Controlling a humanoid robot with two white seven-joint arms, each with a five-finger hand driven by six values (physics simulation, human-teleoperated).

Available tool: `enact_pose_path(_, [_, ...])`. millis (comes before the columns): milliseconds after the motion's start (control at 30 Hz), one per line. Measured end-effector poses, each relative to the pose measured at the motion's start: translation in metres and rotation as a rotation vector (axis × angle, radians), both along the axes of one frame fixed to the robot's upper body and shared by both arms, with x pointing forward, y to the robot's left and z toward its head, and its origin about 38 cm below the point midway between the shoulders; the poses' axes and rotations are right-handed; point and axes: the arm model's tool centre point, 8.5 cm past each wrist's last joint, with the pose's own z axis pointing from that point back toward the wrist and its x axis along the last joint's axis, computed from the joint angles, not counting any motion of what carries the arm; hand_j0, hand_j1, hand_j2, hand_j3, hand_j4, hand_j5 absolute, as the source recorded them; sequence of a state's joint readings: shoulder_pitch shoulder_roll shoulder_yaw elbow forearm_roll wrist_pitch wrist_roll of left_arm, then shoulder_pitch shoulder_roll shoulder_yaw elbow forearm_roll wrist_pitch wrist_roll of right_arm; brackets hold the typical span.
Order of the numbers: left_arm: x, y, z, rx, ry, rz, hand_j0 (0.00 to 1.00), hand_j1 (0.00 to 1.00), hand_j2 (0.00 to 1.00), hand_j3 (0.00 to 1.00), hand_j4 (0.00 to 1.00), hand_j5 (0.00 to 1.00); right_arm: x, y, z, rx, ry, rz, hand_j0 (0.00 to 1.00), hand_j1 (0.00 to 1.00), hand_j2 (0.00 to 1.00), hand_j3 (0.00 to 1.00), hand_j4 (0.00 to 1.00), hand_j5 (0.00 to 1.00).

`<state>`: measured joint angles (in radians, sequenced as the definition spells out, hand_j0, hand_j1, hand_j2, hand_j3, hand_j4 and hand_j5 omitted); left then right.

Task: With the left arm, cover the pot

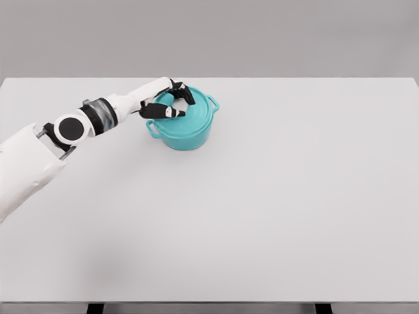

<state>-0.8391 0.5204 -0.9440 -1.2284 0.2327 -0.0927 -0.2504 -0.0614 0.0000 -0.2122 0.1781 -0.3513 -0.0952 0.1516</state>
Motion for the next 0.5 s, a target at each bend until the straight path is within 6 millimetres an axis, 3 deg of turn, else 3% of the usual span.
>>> enact_pose_path(500, [0.0012, -0.0007, 0.0014, 0.001, -0.002, -0.001, 0.50, 0.50, 0.50, 0.50, 0.50, 0.50, 0.0010, 0.0000, 0.0000, 0.000, -0.002, 0.000, 1.00, 1.00, 1.00, 1.00, 1.00, 1.00])
